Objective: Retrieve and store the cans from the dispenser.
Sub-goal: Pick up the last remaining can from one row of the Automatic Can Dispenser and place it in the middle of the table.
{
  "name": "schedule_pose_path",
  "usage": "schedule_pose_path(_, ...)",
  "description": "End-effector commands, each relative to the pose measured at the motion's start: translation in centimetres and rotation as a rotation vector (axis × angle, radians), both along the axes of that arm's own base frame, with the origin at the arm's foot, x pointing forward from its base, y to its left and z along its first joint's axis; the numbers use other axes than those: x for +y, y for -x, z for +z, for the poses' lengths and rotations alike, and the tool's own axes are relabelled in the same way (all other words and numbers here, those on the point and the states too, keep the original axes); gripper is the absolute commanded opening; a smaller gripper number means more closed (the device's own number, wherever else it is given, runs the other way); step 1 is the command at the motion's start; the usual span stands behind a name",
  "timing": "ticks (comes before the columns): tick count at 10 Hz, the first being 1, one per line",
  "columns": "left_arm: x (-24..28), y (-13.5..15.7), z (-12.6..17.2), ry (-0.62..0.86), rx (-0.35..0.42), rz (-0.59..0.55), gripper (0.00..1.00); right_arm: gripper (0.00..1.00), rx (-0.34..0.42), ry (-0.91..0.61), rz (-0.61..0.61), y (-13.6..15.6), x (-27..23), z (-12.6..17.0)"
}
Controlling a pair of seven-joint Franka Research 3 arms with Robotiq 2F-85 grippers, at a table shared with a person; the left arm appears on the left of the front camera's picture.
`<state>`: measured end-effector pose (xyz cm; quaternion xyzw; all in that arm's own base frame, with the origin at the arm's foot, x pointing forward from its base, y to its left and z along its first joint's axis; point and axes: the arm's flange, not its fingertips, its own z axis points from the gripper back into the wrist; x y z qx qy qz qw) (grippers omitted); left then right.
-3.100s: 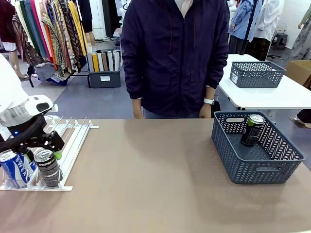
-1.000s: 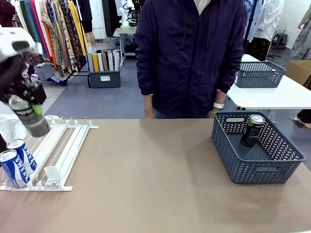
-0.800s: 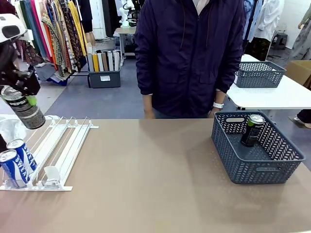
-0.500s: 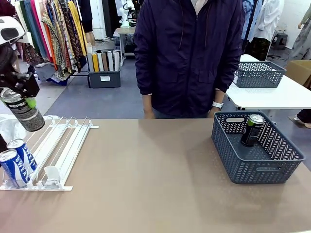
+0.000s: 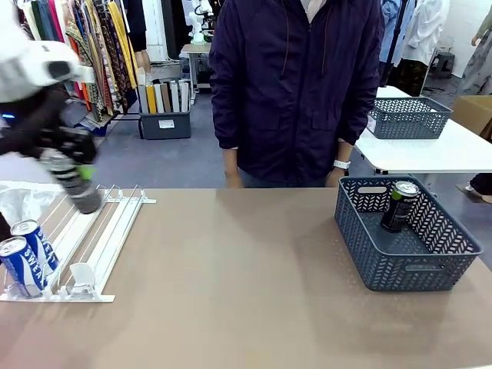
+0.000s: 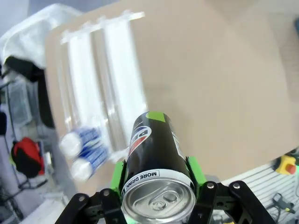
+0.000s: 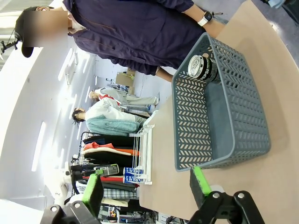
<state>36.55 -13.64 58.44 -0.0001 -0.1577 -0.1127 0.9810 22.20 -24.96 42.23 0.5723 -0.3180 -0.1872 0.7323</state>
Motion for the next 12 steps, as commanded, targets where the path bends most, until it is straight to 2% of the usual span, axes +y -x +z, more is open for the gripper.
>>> schedule_pose_path(1, -9.3, -4.9, -0.6, 0.085, -0.035, -0.215, 0.00, 1.00, -0.036, -0.006, -0.008, -0.2, -0.1, 0.3)
schedule_pose_path(3, -18.3, -9.5, -4.4, 0.094, 0.055, -0.360, 0.00, 1.00, -0.036, -0.006, -0.008, -0.2, -0.1, 0.3)
schedule_pose_path(5, -23.8, -11.3, -8.5, 0.080, 0.118, -0.447, 0.00, 1.00, -0.036, -0.006, -0.008, -0.2, -0.1, 0.3)
schedule_pose_path(8, -27.0, -11.1, -14.3, -0.014, 0.184, -0.460, 0.00, 1.00, -0.036, -0.006, -0.008, -0.2, -0.1, 0.3)
schedule_pose_path(12, -28.5, -9.0, -18.5, -0.135, 0.220, -0.463, 0.00, 1.00, -0.036, -0.006, -0.008, -0.2, -0.1, 0.3)
